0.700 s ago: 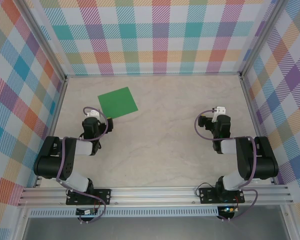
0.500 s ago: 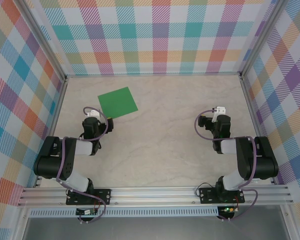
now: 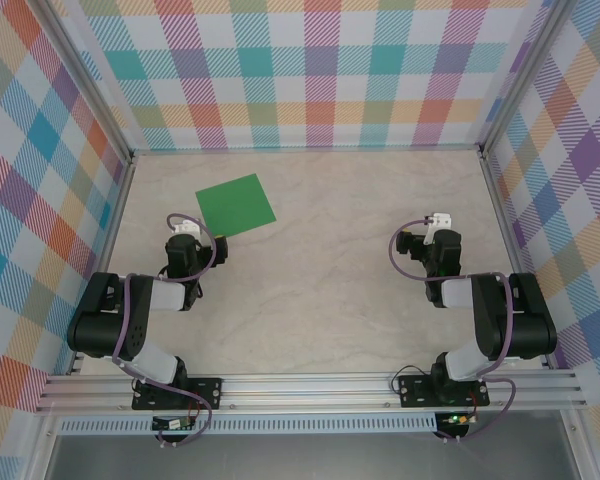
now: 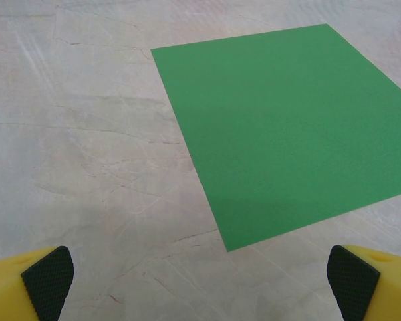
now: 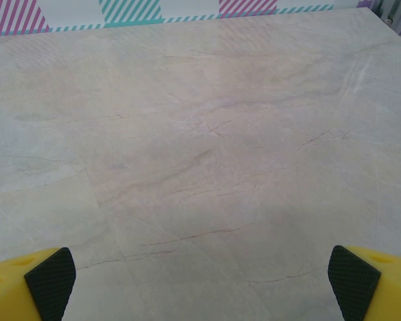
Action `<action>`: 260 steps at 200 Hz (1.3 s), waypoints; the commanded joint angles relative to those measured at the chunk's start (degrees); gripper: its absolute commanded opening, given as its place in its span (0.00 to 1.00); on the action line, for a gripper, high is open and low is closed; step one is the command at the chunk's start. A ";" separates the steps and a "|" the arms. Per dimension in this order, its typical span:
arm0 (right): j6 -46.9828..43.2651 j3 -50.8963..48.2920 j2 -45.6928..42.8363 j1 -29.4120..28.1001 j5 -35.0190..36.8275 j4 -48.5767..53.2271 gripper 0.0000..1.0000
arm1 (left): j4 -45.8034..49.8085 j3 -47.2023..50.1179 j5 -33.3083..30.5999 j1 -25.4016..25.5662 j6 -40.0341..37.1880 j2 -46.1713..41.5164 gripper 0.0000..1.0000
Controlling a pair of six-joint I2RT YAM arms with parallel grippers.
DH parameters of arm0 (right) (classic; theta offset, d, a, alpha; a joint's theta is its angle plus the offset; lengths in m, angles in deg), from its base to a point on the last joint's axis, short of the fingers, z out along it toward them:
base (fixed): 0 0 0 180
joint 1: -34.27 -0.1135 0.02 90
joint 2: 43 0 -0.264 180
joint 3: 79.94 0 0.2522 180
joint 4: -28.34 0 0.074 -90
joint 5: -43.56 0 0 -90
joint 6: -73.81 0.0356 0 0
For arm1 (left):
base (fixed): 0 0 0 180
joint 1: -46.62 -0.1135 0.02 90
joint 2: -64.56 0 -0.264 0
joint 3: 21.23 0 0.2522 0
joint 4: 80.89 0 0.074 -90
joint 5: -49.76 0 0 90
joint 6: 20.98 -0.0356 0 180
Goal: Fold a paper plane with a square sheet of paper (pick it up from the middle)
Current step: Move the square sheet of paper to the center of the table.
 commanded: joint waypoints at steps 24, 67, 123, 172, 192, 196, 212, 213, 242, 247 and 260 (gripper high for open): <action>-0.30 0.60 -2.78 0.32 -1.21 0.23 1.00 | 0.53 -1.78 -1.42 -0.71 0.38 -1.75 1.00; 4.45 8.41 -19.09 0.23 2.27 30.43 1.00 | 25.58 -9.45 -5.24 -0.66 5.77 -12.18 1.00; 24.45 22.38 -23.04 0.23 -2.70 62.72 1.00 | 57.95 -26.95 -0.26 -0.41 21.84 -10.80 1.00; 30.98 25.60 -21.88 0.19 -12.03 67.77 1.00 | 68.75 -43.77 9.03 1.51 28.57 4.64 1.00; 31.55 26.42 -20.72 0.19 -15.24 69.12 1.00 | 70.22 -50.08 9.86 2.99 30.02 10.80 1.00; 31.54 26.59 -20.53 0.18 -15.76 69.20 1.00 | 70.80 -51.60 9.69 3.54 30.09 12.30 1.00; 31.65 26.87 -19.88 0.22 -16.99 69.83 1.00 | 73.48 -57.45 7.69 5.24 30.64 17.90 1.00; 31.68 26.87 -19.88 0.20 -17.00 69.88 1.00 | 73.59 -57.70 7.64 5.30 30.69 18.19 1.00; 31.73 26.96 -19.43 0.17 -17.41 70.44 1.00 | 74.95 -64.56 8.74 6.57 33.65 26.11 1.00; 31.88 26.89 -19.40 0.25 -17.53 70.54 1.00 | 75.22 -65.55 8.74 6.67 33.98 27.18 1.00; 32.03 26.87 -19.47 0.18 -18.05 70.76 1.00 | 75.99 -67.95 8.99 7.01 34.35 29.64 0.99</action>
